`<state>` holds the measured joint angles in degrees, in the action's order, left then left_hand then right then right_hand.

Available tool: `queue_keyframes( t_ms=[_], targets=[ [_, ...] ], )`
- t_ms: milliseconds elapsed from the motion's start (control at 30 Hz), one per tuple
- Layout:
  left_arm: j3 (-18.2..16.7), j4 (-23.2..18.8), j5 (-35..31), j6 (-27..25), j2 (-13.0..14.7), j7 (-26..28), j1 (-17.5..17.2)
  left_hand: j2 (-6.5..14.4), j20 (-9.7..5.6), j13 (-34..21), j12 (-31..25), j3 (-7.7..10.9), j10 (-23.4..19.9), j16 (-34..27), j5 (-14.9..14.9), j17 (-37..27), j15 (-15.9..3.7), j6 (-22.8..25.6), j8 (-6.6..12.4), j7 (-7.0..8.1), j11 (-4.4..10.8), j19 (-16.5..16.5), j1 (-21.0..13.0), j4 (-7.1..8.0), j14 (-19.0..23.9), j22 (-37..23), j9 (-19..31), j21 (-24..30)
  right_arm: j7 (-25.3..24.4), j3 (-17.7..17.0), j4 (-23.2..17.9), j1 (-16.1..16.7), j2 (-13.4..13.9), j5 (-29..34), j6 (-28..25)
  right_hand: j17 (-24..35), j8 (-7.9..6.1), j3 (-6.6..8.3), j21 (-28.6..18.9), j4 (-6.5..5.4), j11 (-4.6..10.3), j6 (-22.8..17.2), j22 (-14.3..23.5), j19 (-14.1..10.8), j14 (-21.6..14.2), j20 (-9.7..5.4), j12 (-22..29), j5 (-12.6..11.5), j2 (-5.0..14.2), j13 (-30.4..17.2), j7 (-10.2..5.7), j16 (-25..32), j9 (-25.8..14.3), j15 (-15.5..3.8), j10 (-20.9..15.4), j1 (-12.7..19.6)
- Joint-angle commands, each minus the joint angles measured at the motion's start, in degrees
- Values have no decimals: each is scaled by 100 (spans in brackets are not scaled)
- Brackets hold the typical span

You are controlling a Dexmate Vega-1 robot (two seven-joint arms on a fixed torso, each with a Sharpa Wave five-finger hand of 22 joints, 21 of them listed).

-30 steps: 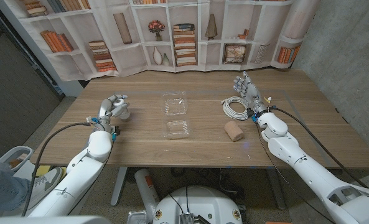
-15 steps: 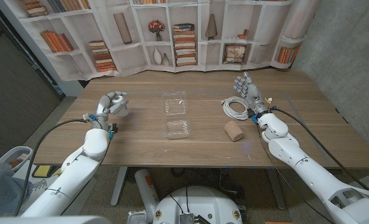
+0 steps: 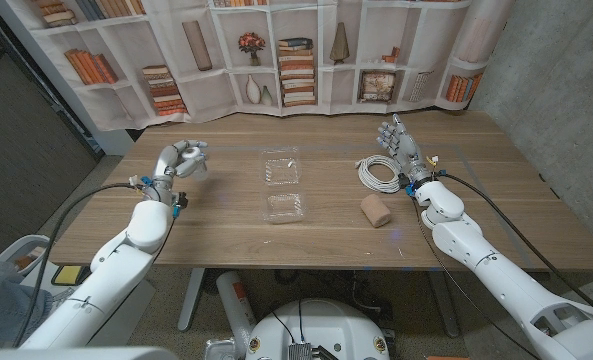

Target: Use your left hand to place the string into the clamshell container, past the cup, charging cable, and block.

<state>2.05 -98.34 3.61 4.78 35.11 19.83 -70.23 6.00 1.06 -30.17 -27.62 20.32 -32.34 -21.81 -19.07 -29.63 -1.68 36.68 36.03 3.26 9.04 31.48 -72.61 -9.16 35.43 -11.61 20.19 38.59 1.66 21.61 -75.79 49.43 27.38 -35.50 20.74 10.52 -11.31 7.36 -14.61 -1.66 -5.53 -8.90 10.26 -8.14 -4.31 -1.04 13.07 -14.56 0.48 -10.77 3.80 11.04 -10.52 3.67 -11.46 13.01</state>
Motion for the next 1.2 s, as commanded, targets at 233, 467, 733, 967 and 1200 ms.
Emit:
queue_keyframes(
  t_ms=[233, 467, 733, 967, 1200],
  targets=[
    [-103, 71, 291, 320, 216, -548, 148, 171, -123, -96, -74, 376, -228, 33, -38, -58, -517, 149, 106, -18, 129, 60, -45, 127, 274, -4, 7, 105, -88, 42, 0, -48, -30, 61, -65, 9, -3, -7, 17, 26, -1, -31, 25, -69, -64, 7, 7, 5, 59, -27, 0, -20, -27, -11, -63, 18],
    [-91, 87, 333, 388, 272, -689, 227, 163, -169, -143, -88, 408, -275, 59, -51, -88, -511, 195, 152, -1, 129, 69, -60, 103, 276, -4, -6, 164, -99, 62, 47, -96, -60, 82, -72, 9, -2, -9, 27, 28, 16, -31, 26, -74, -63, 2, 4, 7, 62, -27, 0, -21, -27, -7, -60, 19],
    [-87, 26, 310, 523, 340, -767, 239, 152, -206, -208, -127, 443, -387, 78, -65, -134, -515, 258, 203, 7, 147, 72, -61, 91, 313, -6, -43, 248, -100, 84, 82, -152, -87, 107, -77, 9, -2, -13, 40, 32, 11, -33, 26, -72, -64, 6, 6, 9, 65, -27, 2, -22, -27, -4, -67, 19],
    [-52, -70, 258, 607, 416, -801, 227, 143, -221, -254, -114, 469, -370, 89, -77, -169, -524, 301, 241, 0, 38, 38, -66, 79, 338, -7, -65, 299, -123, 87, 97, -173, -101, 134, -57, 9, -4, -17, 52, 35, 6, -40, 27, -71, -68, -2, 7, 11, 66, -27, 7, -21, -27, -21, -74, 19],
    [2, -144, 261, 641, 474, -870, 245, 135, -290, -297, -110, 486, -384, 104, -85, -201, -515, 280, 256, -22, 44, 51, -51, 85, 352, -8, -81, 367, -164, 75, 55, -156, -74, 161, -61, 9, -4, -21, 61, 38, 7, -42, 27, -75, -72, -5, 7, 12, 67, -27, 7, -20, -27, -23, -79, 17]
  ],
)
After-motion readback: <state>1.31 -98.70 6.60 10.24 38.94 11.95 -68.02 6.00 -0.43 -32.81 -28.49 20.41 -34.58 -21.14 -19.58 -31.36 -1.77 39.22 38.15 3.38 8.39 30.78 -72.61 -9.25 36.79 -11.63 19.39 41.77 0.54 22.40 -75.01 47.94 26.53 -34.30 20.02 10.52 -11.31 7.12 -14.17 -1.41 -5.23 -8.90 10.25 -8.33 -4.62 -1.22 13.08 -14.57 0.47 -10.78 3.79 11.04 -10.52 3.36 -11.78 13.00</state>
